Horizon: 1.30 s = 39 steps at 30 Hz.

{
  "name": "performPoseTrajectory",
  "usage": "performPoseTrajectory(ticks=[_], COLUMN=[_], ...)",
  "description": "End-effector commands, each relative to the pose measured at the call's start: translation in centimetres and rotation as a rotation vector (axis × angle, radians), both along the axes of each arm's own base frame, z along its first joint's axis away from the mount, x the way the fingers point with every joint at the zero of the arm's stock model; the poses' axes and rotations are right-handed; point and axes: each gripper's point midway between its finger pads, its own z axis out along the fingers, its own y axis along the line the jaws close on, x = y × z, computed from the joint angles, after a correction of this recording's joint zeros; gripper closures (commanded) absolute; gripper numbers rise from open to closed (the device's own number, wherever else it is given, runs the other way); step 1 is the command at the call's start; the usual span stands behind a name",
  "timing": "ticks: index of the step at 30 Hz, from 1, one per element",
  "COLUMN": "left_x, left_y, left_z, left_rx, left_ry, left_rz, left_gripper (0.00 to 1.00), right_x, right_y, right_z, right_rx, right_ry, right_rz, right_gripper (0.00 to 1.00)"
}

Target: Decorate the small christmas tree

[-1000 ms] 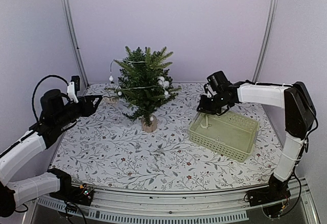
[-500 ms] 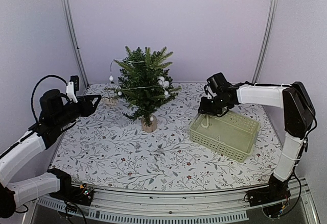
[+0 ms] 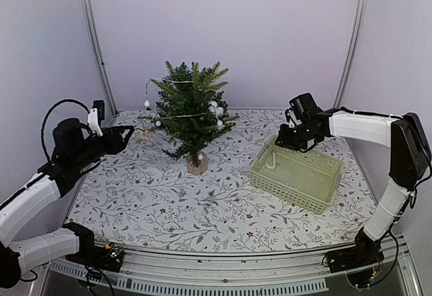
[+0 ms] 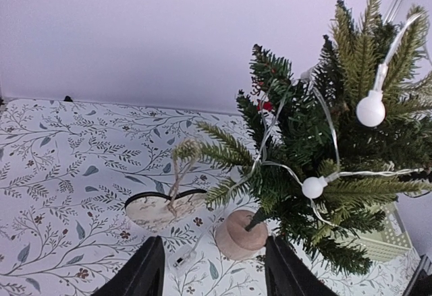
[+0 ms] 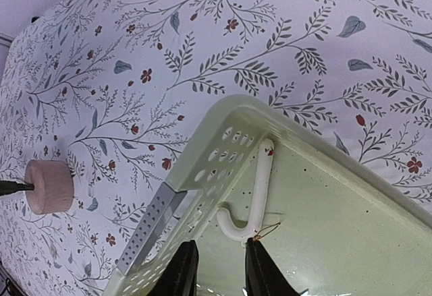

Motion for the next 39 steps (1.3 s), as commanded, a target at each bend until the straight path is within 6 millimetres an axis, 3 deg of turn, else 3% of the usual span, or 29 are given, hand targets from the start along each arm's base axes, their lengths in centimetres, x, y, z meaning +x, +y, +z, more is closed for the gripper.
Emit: performPoseTrajectory(ticks=[1, 8, 12, 20, 26, 29, 31, 33, 38, 39], left_x=[0.2, 0.1, -0.1, -0.4, -0.5, -0.7, -0.8, -1.1, -2.0, -2.2], left_y=[0.3, 0.5, 0.6, 0.8, 0.8, 0.8, 0.8, 0.8, 1.5, 1.6], left_z=[0.9, 1.1, 1.4, 1.5, 1.6, 1.8, 2.2, 2.8, 3.7, 3.8], left_rx=[0.004, 0.007, 0.009, 0.013, 0.022, 0.027, 0.029, 0.033, 0.075, 0.089], left_ry=[-0.027, -0.025, -0.029, -0.031, -0.032, -0.035, -0.045, -0.057, -0.024, -0.011], left_rz=[0.01, 0.017, 0.024, 0.029, 0.023, 0.021, 0.02, 0.017, 0.036, 0.036], left_gripper=[0.47, 0.47, 0.47, 0.47, 0.47, 0.47, 0.47, 0.46, 0.36, 0.35], right_x=[0.0, 1.6, 2.0, 1.9, 2.3, 1.9, 1.4, 0.9, -0.8, -1.2], right_y=[-0.2, 0.1, -0.7, -1.1, -0.5, -0.4, -0.6, -1.0, -1.5, -1.3], right_z=[-2.6, -5.9, -7.5, -10.7, -11.1, -11.7, -11.6, -10.2, -4.0, -1.8], right_rx=[-0.048, -0.112, -0.182, -0.253, -0.29, -0.332, -0.337, -0.33, -0.276, -0.251], right_ry=[0.053, 0.091, 0.106, 0.141, 0.136, 0.15, 0.155, 0.132, 0.013, -0.029], right_rz=[0.0, 0.023, 0.013, 0.035, 0.07, 0.098, 0.105, 0.104, 0.134, 0.149], right_gripper=[0.73, 0.73, 0.73, 0.74, 0.75, 0.83, 0.89, 0.93, 0.95, 0.95])
